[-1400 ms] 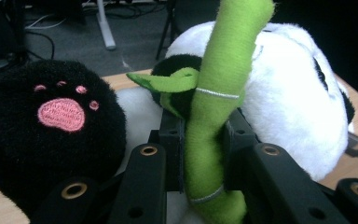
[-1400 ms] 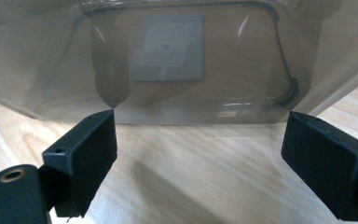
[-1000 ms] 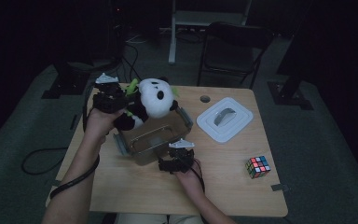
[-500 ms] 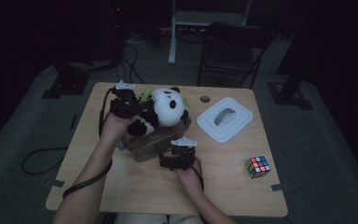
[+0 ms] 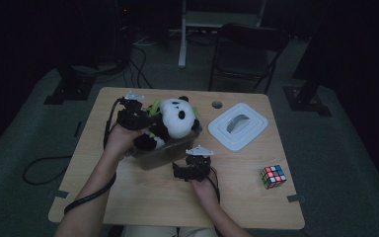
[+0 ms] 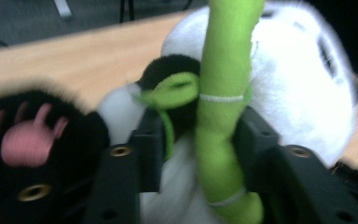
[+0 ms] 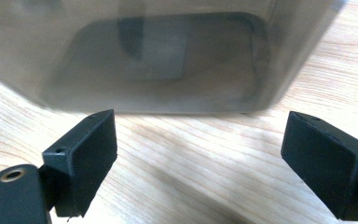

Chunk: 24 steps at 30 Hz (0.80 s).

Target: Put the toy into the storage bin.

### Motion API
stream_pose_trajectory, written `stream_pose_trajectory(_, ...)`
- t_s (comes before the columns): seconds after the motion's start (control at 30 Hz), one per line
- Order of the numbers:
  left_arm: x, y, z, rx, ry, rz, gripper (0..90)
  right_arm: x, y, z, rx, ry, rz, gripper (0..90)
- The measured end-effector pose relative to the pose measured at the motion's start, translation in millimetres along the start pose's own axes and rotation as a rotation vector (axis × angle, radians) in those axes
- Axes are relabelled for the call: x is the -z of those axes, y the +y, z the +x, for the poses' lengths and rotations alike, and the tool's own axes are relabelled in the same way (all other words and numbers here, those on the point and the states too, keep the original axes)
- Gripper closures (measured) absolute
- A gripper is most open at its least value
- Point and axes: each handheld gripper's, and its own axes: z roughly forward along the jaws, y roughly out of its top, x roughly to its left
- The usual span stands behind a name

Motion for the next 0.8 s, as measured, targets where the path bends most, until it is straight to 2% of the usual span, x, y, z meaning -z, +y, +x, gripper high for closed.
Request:
stream_pose_trajectory(0.07, -7.5, -7.1, 4.3, -0.008, -0.004, 0.034, 54.2, 1.6, 0.3, -2.3, -0.004, 0.0, -0.002, 10.3)
stream_pose_trajectory(0.13, -10.1, -11.0, 9.5, 0.022, -0.031, 0.03, 53.5, 1.8, 0.5, -3.4, -0.001, -0.006, 0.0, 10.3)
stream_pose_trajectory(0.2, -11.3, -12.1, 11.9, 0.026, -0.047, 0.036, 52.3, 1.4, 0.4, -4.5, -0.003, -0.006, 0.002, 10.4)
stream_pose_trajectory(0.3, -12.8, -13.4, 13.5, 0.004, -0.054, 0.058, 50.1, 0.2, 0.2, -5.8, 0.005, -0.004, 0.009, 10.4)
stream_pose_trajectory(0.4, -9.3, -13.6, 14.9, 0.011, -0.065, 0.044, 47.3, 0.7, -0.2, -6.8, 0.003, -0.003, 0.008, 10.3)
stream_pose_trajectory(0.43, -6.4, -13.3, 15.5, 0.022, -0.077, 0.032, 42.8, 1.5, 0.1, -7.1, 0.006, -0.008, 0.007, 10.3)
stream_pose_trajectory(0.63, 12.4, -8.1, 23.3, 0.016, -0.066, -0.026, 42.7, 2.5, 1.2, -8.3, 0.009, -0.003, 0.002, 10.3)
stream_pose_trajectory(0.8, 13.3, -7.5, 26.0, 0.002, -0.099, -0.028, 41.6, 3.8, 1.8, -10.0, 0.009, -0.01, -0.006, 10.3)
